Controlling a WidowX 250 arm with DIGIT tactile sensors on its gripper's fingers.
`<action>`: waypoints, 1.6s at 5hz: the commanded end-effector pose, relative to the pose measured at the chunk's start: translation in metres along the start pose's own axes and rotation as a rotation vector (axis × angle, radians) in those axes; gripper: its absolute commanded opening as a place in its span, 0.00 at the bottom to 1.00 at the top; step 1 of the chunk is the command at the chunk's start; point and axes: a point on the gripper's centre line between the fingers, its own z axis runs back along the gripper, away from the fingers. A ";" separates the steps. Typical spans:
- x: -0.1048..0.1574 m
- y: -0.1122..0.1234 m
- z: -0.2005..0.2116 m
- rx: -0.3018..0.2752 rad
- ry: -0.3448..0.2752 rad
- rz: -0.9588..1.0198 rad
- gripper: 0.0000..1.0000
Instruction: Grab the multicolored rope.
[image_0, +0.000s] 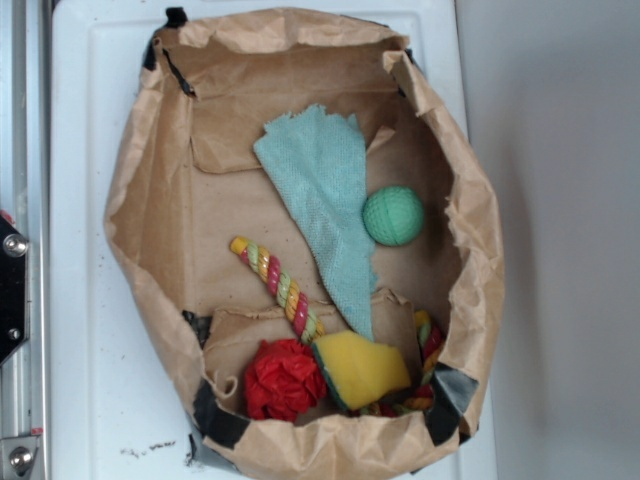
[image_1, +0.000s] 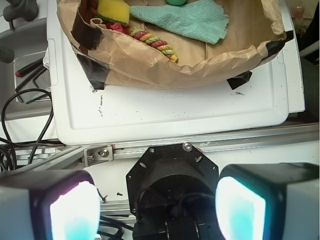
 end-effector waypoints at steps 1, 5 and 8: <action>0.000 0.000 0.000 0.000 0.000 0.000 1.00; 0.150 -0.023 -0.106 -0.025 -0.109 -0.520 1.00; 0.150 -0.027 -0.117 0.016 -0.135 -0.659 1.00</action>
